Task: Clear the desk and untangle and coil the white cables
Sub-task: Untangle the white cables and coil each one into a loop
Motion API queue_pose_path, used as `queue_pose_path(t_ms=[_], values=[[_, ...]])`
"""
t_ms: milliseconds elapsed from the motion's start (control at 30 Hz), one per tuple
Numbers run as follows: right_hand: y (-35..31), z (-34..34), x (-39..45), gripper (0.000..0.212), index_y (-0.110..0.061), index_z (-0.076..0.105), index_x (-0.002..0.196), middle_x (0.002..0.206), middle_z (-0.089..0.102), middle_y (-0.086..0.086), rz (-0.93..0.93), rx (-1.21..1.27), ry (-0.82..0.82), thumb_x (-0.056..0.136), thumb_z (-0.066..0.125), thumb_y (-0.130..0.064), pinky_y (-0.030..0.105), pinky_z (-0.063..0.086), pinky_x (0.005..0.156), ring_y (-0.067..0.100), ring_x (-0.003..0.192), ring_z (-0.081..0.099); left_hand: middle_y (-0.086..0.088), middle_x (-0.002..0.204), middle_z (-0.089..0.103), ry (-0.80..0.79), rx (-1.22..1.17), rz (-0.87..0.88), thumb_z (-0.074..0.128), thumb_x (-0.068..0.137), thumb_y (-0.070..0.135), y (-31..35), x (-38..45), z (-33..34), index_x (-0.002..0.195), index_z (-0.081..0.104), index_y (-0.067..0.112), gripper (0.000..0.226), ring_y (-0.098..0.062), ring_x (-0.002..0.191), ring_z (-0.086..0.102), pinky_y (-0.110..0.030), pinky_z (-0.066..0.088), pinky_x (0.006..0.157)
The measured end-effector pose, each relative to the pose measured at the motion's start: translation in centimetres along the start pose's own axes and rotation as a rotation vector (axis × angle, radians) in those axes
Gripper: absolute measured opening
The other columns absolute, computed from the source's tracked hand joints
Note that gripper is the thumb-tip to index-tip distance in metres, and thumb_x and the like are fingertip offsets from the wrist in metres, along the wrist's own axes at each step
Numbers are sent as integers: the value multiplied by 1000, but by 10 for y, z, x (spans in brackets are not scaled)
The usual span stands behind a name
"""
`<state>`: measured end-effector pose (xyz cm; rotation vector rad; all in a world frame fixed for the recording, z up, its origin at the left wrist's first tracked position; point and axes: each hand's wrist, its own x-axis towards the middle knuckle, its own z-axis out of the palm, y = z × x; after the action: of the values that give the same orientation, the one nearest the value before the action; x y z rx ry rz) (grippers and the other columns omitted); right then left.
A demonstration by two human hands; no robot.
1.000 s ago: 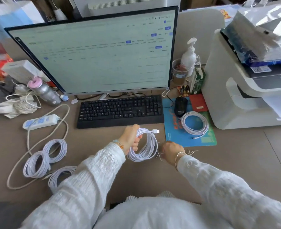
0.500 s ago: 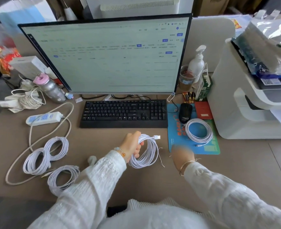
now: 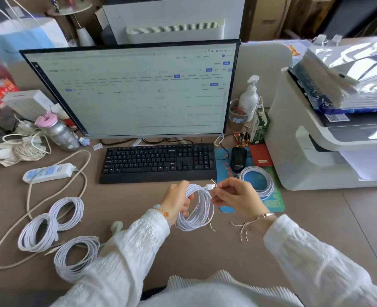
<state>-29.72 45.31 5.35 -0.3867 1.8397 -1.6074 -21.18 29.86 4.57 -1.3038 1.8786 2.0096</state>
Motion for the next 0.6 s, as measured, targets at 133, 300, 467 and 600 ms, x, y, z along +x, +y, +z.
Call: queue_pose_path(t_ms=[133, 300, 467, 600], values=[[1, 20, -9, 18, -13, 63, 76, 81, 71, 15, -113, -104, 15, 85, 67, 2, 45, 59, 79, 26, 75, 73, 0, 44, 25, -35, -47, 43, 36, 95, 27, 9, -12, 10, 65, 43, 11, 35, -13, 35, 17, -23, 21, 45], [3, 27, -19, 22, -19, 68, 80, 79, 71, -2, -361, -249, 70, 83, 69, 3, 34, 57, 77, 12, 76, 71, 0, 41, 28, -74, -53, 79, 33, 95, 28, 16, -28, 11, 62, 47, 9, 41, -13, 33, 19, -22, 22, 44], [3, 26, -25, 10, -14, 74, 83, 79, 71, -11, -641, -417, 218, 80, 74, -4, 23, 53, 63, 3, 71, 64, 4, 46, 26, -93, 83, 218, 39, 94, 24, 22, -39, 8, 59, 40, 17, 37, -12, 39, 20, -22, 18, 45], [4, 24, -25, 7, -13, 76, 85, 86, 66, -5, -758, -438, 283, 80, 75, -8, 23, 49, 55, 7, 72, 59, -5, 59, 35, -54, 212, 386, 43, 97, 33, 23, -41, 5, 65, 45, 6, 42, -16, 51, 31, -29, 25, 53]])
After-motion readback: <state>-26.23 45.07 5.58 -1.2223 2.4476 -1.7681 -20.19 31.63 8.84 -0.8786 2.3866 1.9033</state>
